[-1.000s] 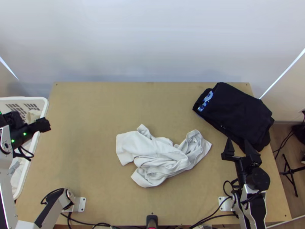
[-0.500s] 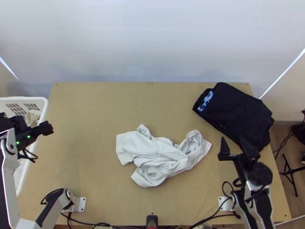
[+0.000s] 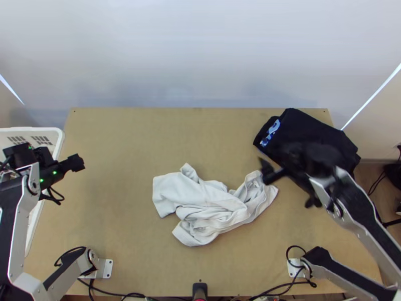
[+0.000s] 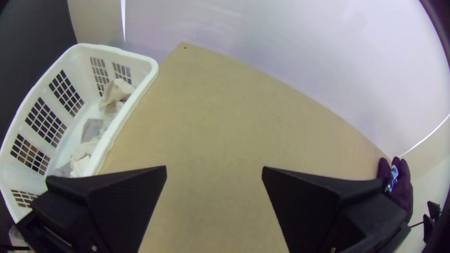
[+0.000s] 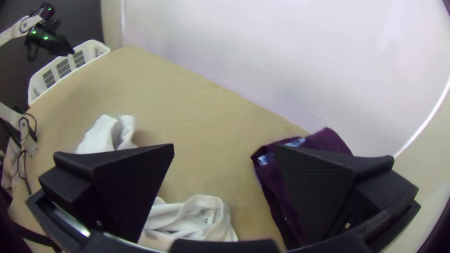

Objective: Fold the t-shirt

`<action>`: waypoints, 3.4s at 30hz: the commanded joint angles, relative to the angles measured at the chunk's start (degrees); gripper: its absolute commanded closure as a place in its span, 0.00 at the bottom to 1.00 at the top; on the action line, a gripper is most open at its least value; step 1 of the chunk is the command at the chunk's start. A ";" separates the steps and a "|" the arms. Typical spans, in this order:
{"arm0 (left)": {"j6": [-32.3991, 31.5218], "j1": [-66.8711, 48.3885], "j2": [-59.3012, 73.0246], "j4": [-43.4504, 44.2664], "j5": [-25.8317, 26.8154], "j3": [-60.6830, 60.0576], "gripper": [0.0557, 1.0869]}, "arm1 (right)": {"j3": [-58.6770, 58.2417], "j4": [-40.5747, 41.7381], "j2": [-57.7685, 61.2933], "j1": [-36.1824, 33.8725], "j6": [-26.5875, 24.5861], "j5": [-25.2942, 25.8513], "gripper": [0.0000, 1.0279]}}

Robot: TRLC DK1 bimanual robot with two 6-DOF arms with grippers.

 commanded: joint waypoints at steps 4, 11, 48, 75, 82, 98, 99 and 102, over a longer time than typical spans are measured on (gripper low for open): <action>-1.62 -0.99 4.38 6.51 1.54 -2.73 0.04 | 26.34 -17.03 24.09 21.07 -1.55 1.91 0.04; -3.21 -1.43 6.57 9.32 2.15 -5.02 0.04 | 32.58 -34.70 37.89 27.04 5.48 -4.95 0.04; -4.79 -4.07 10.97 14.15 2.24 -5.98 0.04 | 22.91 -22.65 35.78 30.47 30.71 -8.38 0.38; -4.88 -4.68 9.03 13.71 2.24 -6.25 0.04 | 14.30 -12.37 34.55 29.33 27.90 -3.10 0.56; -4.70 -4.68 9.12 13.71 2.24 -6.07 0.04 | 13.33 -12.11 34.29 28.63 26.84 -3.10 0.56; -4.00 -4.07 7.98 12.92 2.24 -6.42 0.04 | 8.41 -5.43 33.67 28.45 19.99 -2.49 0.62; -4.00 -4.07 7.89 12.84 2.24 -6.42 0.04 | 7.80 -4.37 33.58 28.54 19.11 -0.82 0.70; -4.00 -3.98 7.72 12.75 2.24 -6.51 0.04 | 6.92 -2.35 33.76 28.27 16.82 0.24 0.97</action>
